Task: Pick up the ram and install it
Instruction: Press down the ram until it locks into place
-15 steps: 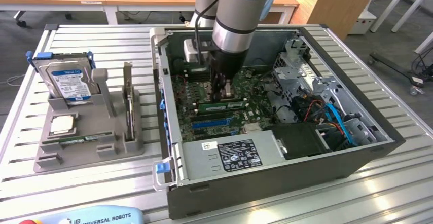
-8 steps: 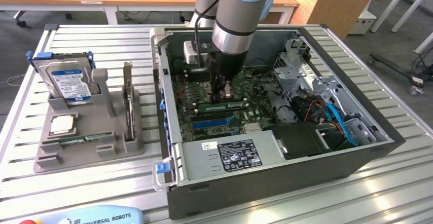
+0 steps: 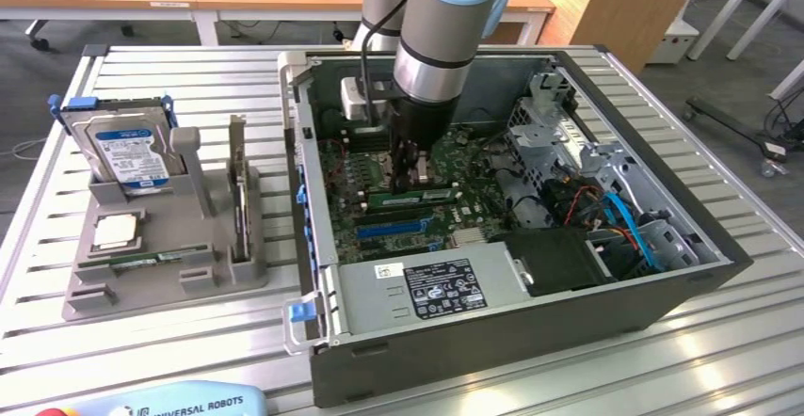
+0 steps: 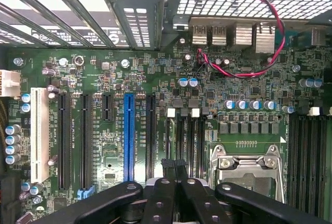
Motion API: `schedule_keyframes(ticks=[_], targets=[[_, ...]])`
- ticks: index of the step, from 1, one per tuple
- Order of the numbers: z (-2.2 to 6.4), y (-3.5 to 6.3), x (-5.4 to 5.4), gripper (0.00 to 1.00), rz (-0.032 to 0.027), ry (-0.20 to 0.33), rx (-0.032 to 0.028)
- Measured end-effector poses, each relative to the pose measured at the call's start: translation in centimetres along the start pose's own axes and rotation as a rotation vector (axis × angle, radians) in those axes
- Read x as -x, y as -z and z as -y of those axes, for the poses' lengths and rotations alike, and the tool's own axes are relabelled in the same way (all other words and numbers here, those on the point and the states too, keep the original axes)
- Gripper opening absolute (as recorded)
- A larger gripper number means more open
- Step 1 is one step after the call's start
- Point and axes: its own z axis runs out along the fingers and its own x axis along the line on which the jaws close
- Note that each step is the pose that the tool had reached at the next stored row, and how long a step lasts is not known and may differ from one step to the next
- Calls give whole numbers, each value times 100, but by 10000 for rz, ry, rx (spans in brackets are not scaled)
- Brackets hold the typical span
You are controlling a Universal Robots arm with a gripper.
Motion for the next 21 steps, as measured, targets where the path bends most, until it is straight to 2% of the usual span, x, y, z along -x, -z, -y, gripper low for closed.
schedule_keyframes(ticks=[21], targets=[[2, -48, -2, 10, -3, 0, 1]])
